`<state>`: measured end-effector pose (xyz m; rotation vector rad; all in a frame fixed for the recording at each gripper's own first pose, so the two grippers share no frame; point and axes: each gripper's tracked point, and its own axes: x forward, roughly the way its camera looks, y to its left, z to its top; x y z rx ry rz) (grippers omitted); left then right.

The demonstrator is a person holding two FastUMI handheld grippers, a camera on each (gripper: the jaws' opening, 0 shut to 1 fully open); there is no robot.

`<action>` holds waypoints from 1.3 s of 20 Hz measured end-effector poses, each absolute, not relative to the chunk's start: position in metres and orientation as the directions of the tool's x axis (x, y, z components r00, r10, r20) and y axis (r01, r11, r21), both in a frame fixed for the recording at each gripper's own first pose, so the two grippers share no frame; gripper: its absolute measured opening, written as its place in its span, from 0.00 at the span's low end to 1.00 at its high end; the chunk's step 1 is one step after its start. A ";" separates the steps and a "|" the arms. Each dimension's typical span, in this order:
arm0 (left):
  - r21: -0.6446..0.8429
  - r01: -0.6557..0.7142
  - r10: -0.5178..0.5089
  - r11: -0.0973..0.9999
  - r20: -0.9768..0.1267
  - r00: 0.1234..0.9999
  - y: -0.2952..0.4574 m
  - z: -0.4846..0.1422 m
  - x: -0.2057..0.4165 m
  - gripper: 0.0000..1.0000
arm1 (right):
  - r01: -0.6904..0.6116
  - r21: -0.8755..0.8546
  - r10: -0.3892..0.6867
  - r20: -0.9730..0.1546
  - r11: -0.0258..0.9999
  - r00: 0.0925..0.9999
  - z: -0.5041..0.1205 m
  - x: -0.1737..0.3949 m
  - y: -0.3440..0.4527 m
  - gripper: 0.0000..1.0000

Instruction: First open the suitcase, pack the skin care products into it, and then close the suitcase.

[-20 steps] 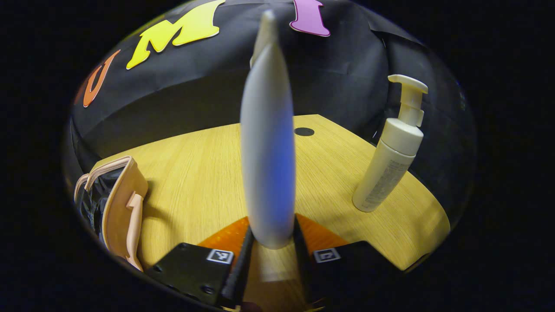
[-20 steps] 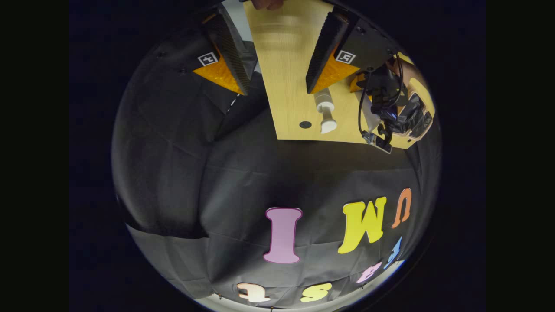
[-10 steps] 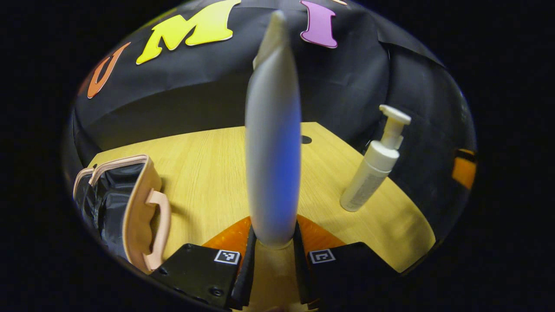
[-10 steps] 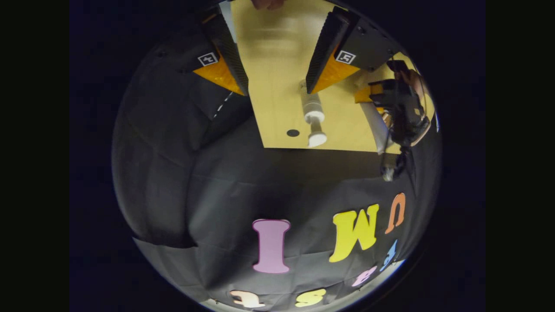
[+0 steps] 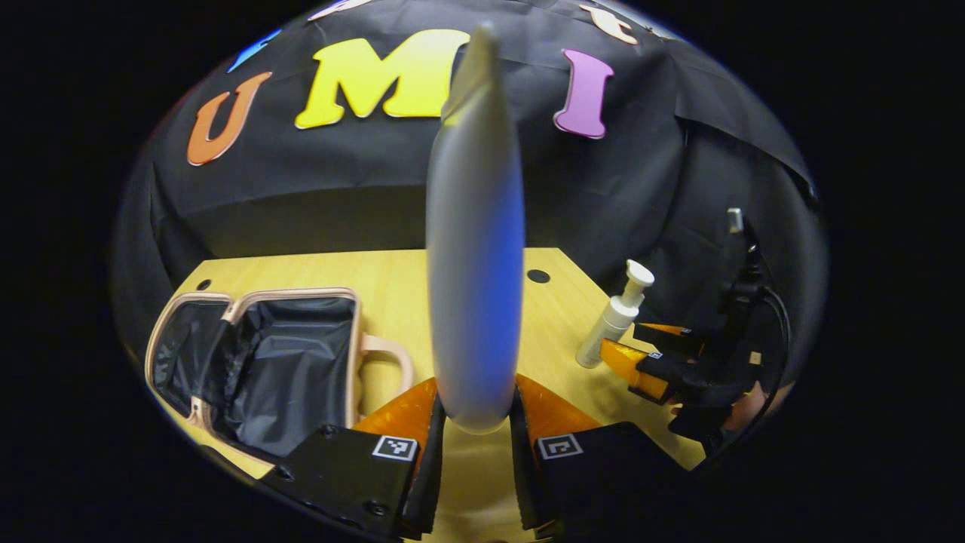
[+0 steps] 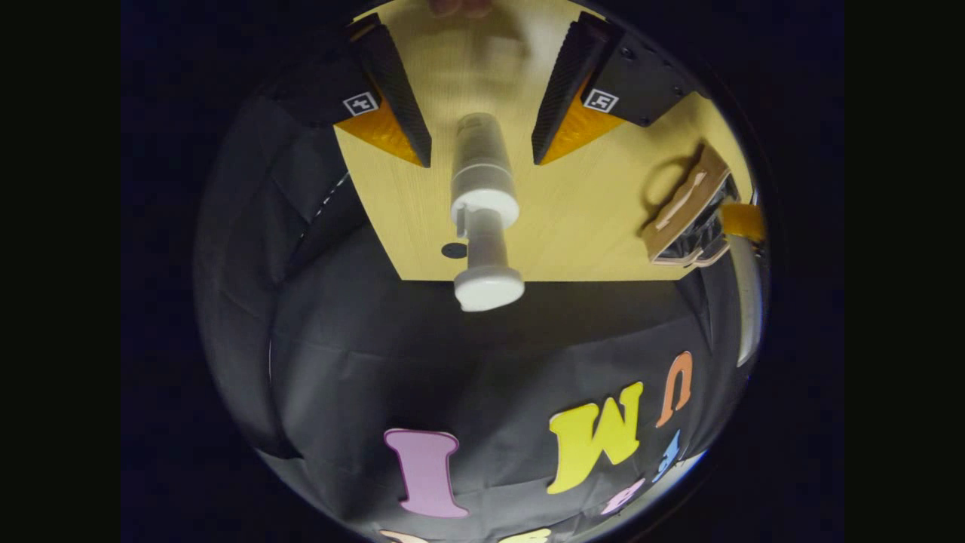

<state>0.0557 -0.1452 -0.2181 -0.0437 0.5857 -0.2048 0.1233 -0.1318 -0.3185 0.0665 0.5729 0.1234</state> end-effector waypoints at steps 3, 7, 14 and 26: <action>-0.084 0.109 -0.138 0.990 -0.553 0.821 -0.112 -0.215 0.045 0.44 | -0.079 0.110 0.127 -0.554 0.991 0.823 -0.335 0.138 -0.132 0.80; -0.088 0.016 -0.063 0.996 -0.565 0.823 -0.071 -0.210 0.031 0.44 | -0.072 0.129 0.133 -0.573 0.989 0.809 -0.347 0.151 -0.126 0.79; -0.089 -0.089 0.021 0.992 -0.580 0.815 -0.011 -0.200 0.008 0.43 | -0.091 0.066 0.113 -0.567 0.994 0.816 -0.345 0.162 -0.121 0.51; -0.274 0.184 -0.319 0.944 -0.621 0.716 0.048 -0.222 0.029 0.43 | -0.183 0.220 0.275 -0.532 0.958 0.801 -0.212 0.068 -0.067 0.46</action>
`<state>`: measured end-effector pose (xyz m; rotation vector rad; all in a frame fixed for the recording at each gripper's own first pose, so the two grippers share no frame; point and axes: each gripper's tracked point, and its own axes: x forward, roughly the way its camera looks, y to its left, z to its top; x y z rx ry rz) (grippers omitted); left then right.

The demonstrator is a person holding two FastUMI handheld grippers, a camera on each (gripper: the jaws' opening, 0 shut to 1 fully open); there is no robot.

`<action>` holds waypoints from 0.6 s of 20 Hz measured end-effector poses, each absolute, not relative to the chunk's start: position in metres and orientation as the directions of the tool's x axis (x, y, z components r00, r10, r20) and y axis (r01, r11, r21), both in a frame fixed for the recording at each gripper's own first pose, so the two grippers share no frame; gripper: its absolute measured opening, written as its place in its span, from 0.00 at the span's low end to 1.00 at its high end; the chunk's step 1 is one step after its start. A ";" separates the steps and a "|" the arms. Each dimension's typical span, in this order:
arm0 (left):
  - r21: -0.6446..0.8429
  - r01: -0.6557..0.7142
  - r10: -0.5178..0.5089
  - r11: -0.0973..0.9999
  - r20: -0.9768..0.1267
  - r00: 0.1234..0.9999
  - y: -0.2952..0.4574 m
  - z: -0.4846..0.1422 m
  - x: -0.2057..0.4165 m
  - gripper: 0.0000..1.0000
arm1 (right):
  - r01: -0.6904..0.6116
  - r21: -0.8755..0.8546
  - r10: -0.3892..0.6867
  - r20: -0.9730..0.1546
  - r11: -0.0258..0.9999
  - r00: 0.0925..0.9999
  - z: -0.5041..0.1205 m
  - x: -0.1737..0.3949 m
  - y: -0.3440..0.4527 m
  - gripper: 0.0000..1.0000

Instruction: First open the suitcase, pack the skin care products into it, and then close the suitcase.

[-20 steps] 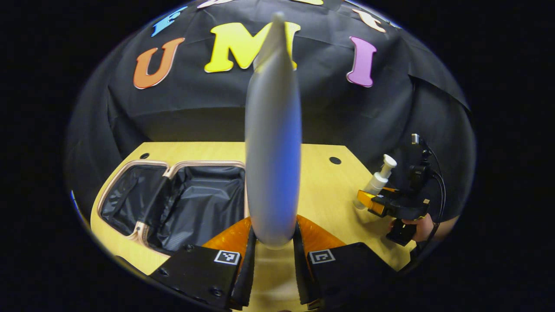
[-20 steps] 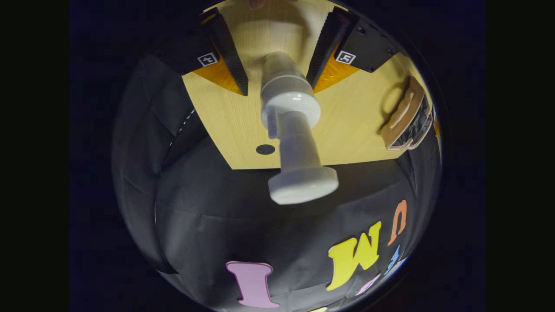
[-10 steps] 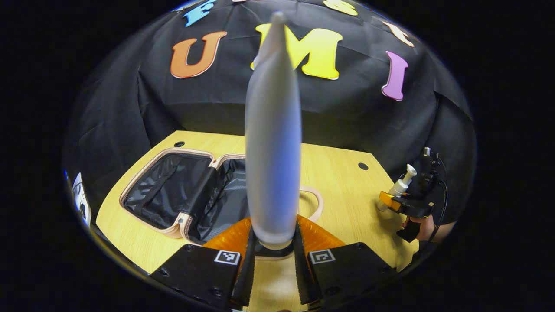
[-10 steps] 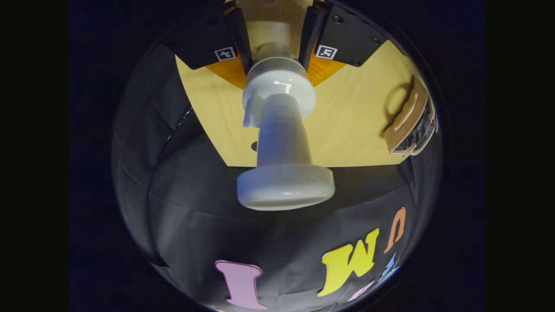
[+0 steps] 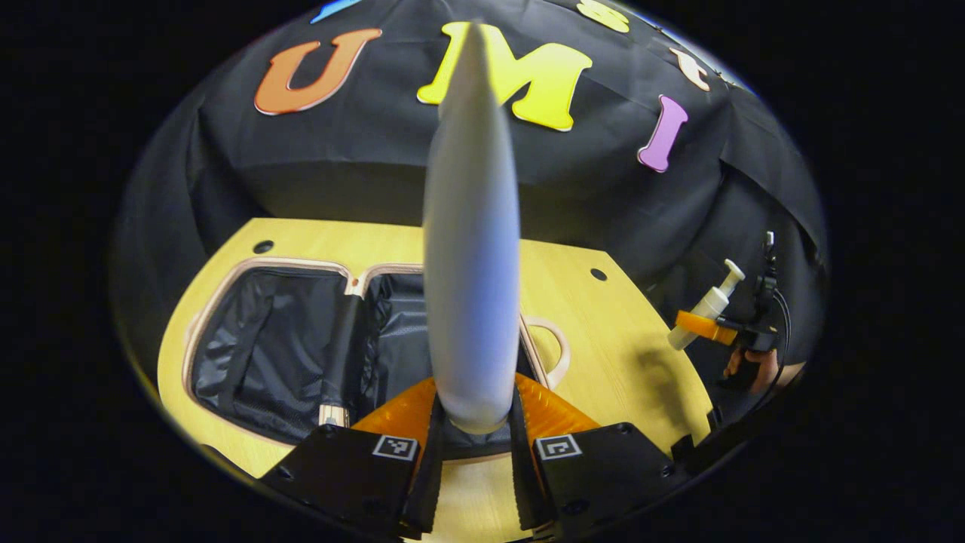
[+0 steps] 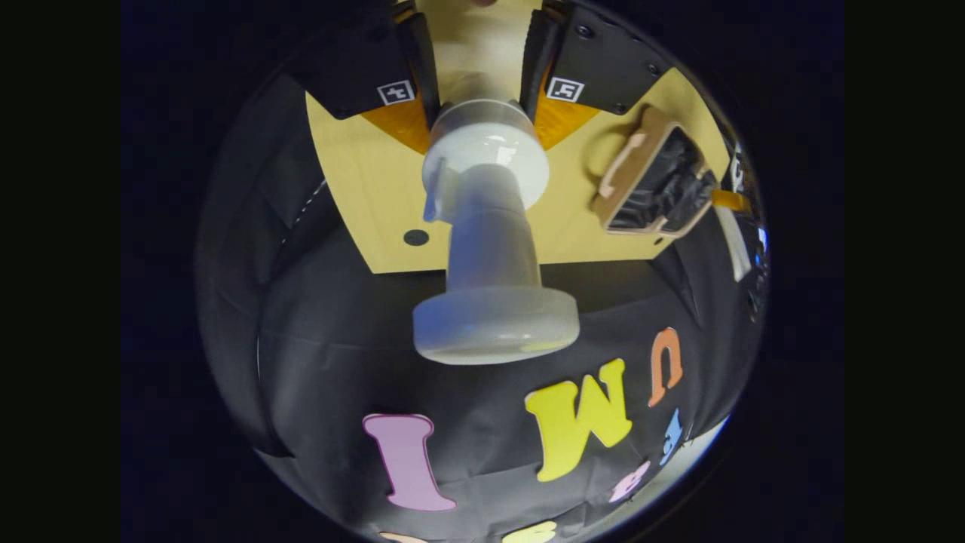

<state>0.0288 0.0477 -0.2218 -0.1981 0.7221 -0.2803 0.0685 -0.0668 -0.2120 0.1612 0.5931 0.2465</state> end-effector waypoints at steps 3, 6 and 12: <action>-0.378 0.238 -0.441 0.895 -0.658 0.611 0.055 -0.250 0.034 0.42 | -0.201 0.241 0.301 -0.521 0.950 0.798 -0.182 0.043 -0.052 0.46; -0.458 0.295 -0.545 0.838 -0.690 0.477 0.057 -0.278 0.037 0.43 | -0.198 0.253 0.306 -0.529 0.947 0.791 -0.167 0.020 -0.038 0.46; -0.671 0.280 -0.721 0.687 -0.678 0.142 0.038 -0.301 0.030 0.43 | -0.159 0.250 0.276 -0.556 0.955 0.784 -0.155 -0.013 -0.014 0.46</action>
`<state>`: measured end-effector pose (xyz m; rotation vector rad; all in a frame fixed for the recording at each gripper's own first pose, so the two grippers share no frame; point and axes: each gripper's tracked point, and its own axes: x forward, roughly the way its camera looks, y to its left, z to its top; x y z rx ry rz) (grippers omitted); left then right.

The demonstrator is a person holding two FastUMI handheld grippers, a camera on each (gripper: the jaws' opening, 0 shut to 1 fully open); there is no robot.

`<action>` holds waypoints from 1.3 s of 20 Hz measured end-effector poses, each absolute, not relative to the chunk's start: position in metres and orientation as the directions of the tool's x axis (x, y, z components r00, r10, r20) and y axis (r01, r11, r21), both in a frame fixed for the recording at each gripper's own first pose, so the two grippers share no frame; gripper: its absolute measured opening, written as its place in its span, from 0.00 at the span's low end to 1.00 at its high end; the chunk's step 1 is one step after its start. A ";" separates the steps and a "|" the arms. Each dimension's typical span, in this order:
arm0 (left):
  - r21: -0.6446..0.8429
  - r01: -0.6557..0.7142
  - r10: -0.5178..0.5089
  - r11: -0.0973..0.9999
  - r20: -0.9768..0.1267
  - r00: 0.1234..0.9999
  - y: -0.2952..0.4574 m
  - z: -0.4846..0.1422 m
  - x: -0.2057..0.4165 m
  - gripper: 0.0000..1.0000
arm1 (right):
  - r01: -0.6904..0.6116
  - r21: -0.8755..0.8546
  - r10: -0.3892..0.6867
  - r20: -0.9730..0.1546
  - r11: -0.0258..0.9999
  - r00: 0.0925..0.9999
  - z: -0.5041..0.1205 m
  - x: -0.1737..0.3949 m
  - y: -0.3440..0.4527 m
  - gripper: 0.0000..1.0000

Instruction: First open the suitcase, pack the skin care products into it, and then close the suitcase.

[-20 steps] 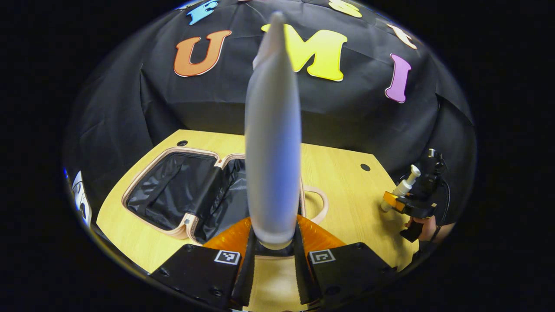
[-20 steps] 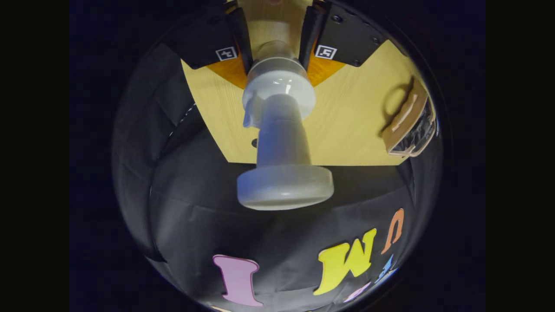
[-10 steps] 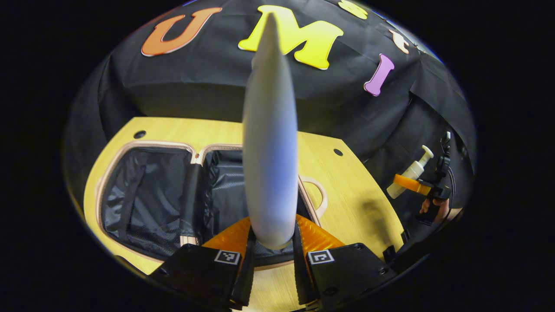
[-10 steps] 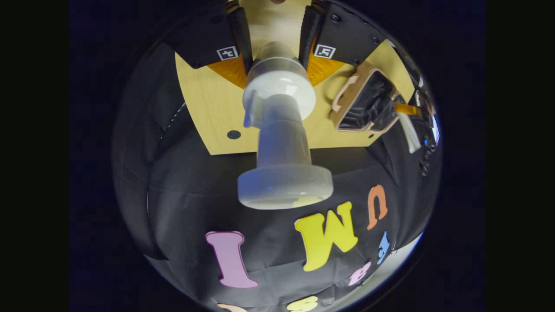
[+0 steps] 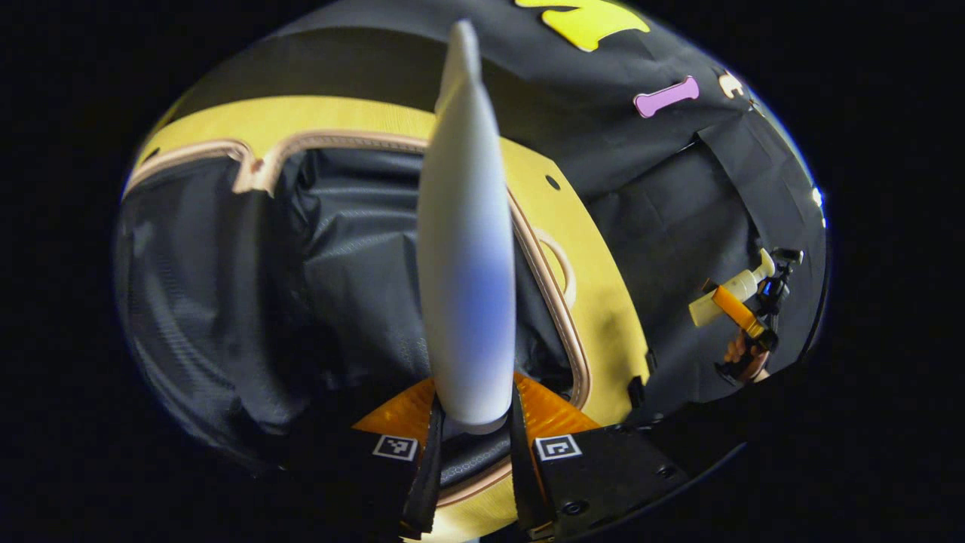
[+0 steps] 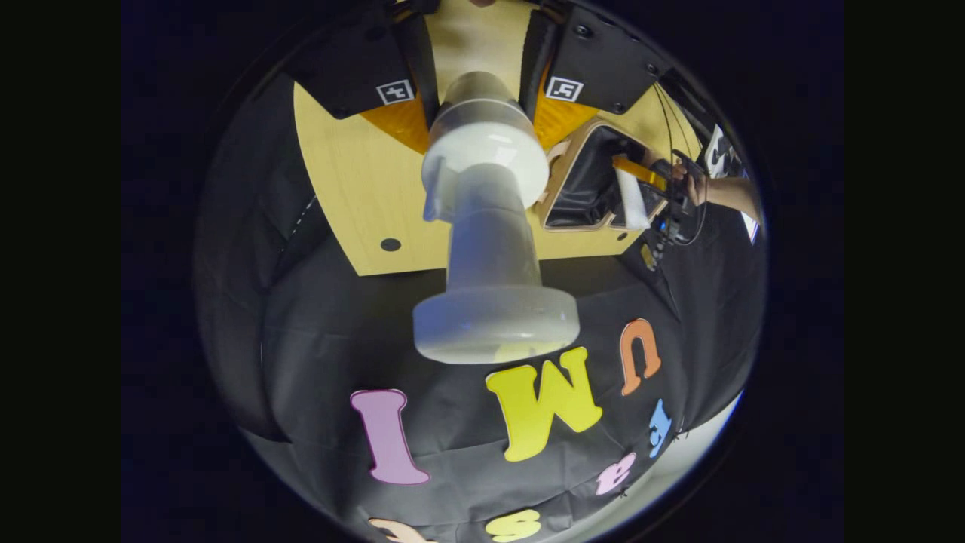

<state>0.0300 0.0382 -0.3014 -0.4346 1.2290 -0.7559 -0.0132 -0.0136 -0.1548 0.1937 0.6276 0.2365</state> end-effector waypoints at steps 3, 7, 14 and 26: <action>-0.744 0.217 -0.760 0.632 -0.649 -0.016 0.019 -0.301 0.020 0.42 | -0.129 0.252 0.254 -0.563 0.959 0.786 -0.150 -0.024 -0.009 0.46; -0.694 0.165 -0.691 0.701 -0.718 -0.088 0.023 -0.314 0.034 0.42 | -0.086 0.265 0.228 -0.567 0.960 0.792 -0.146 -0.035 -0.005 0.46; -0.403 0.052 -0.375 0.914 -0.885 -0.275 0.031 -0.336 0.021 0.43 | -0.085 0.295 0.244 -0.558 0.952 0.793 -0.141 -0.036 0.013 0.46; -0.361 0.005 -0.358 0.933 -0.928 -0.100 0.053 -0.283 0.014 0.87 | -0.230 0.303 0.369 -0.569 0.925 0.735 -0.142 -0.036 0.063 0.46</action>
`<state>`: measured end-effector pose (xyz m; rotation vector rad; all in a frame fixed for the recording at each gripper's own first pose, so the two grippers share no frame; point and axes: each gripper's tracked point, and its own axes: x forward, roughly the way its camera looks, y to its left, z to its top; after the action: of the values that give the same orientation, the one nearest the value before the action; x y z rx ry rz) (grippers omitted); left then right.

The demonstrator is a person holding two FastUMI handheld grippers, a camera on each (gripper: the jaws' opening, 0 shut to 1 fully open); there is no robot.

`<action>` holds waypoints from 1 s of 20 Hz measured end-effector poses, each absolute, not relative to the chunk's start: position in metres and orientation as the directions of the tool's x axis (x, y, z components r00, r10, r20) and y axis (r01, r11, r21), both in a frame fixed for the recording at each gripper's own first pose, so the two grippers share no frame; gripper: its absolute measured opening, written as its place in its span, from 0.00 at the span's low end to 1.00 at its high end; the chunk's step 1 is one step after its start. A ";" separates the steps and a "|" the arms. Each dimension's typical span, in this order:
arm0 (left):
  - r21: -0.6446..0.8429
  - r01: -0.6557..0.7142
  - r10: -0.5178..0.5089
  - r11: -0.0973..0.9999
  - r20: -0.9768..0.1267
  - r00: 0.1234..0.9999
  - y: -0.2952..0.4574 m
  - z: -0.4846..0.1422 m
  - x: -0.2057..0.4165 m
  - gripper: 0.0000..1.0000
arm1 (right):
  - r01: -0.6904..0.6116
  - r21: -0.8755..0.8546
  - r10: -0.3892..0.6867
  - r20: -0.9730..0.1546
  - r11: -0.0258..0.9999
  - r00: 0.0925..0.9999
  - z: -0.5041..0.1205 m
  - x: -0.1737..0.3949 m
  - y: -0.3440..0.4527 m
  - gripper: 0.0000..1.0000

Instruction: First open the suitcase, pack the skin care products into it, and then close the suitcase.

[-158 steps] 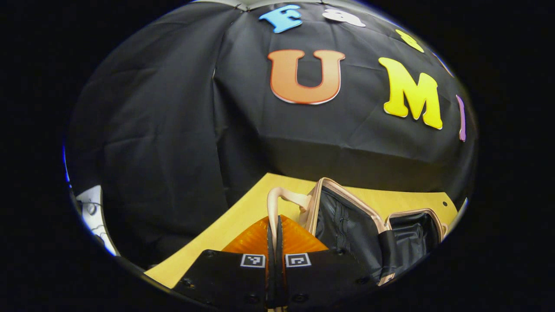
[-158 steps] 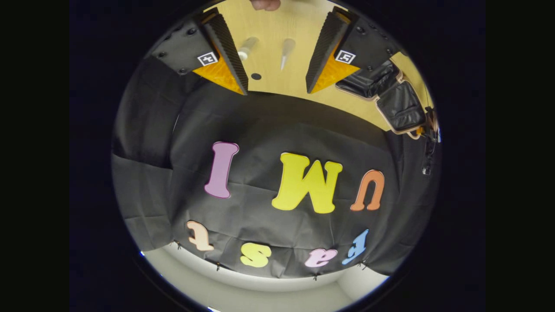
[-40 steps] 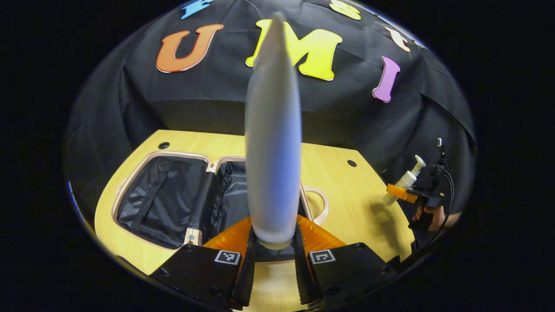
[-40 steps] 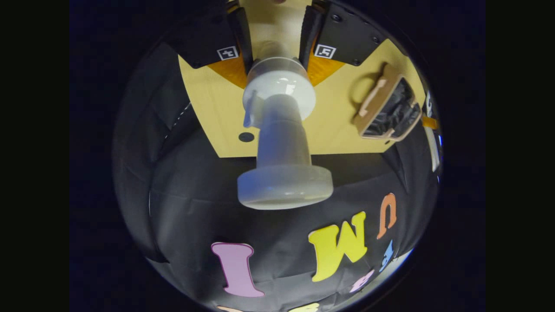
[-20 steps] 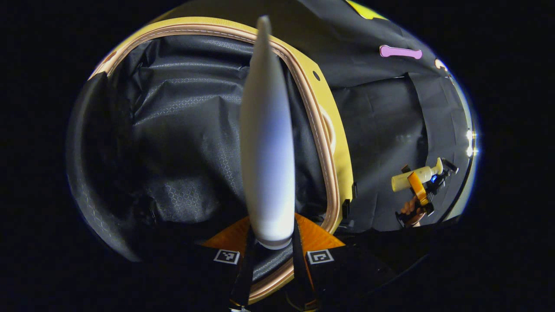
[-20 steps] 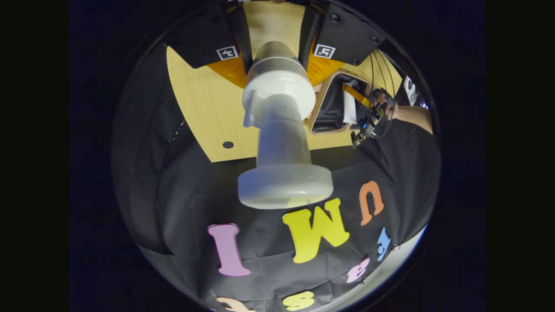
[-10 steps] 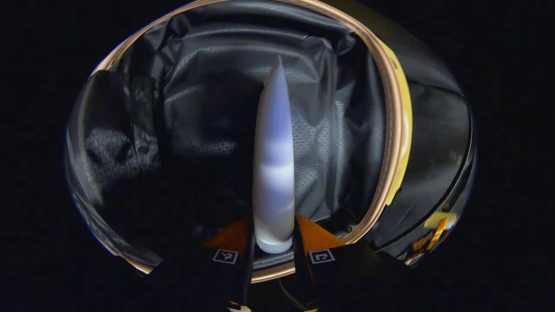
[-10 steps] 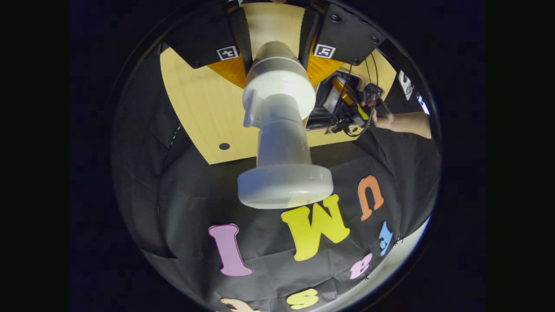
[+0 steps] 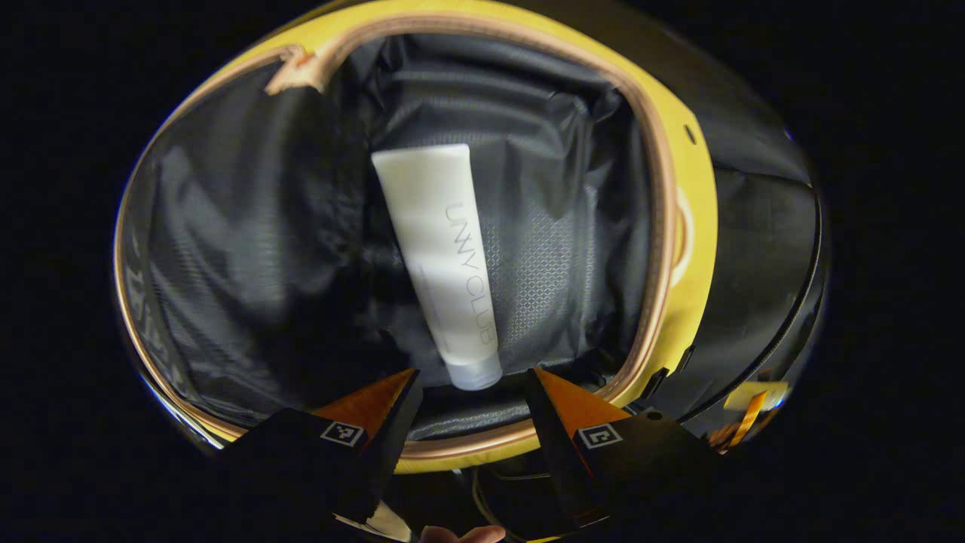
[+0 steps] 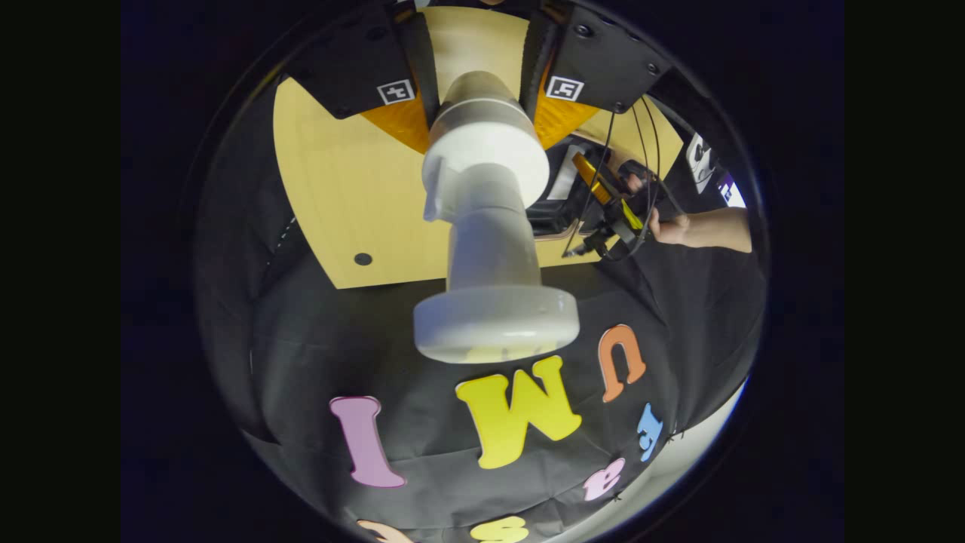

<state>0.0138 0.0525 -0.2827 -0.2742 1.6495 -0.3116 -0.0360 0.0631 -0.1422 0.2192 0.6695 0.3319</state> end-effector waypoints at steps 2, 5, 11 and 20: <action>-0.420 0.057 -0.422 0.906 -0.906 0.029 0.047 -0.252 0.011 0.88 | -0.282 0.313 0.416 -0.562 0.907 0.715 -0.140 -0.026 0.088 0.46; -0.439 0.094 -0.448 0.893 -0.857 0.255 0.049 -0.208 -0.003 0.89 | -0.362 0.318 0.482 -0.571 0.876 0.665 -0.142 -0.007 0.130 0.46; -0.494 0.038 -0.384 0.869 -0.622 0.682 0.070 -0.156 -0.038 0.90 | -0.431 0.406 0.585 -0.659 0.806 0.473 -0.183 0.028 0.223 0.46; -0.544 -0.083 -0.267 0.835 -0.531 0.804 0.115 -0.146 -0.123 0.90 | -0.396 0.413 0.523 -0.821 0.820 0.227 -0.286 0.039 0.303 0.46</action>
<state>-0.1231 0.1148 -0.1461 -0.5840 0.6372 -0.1048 0.0393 0.3030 -0.2865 0.1255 1.1827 0.6351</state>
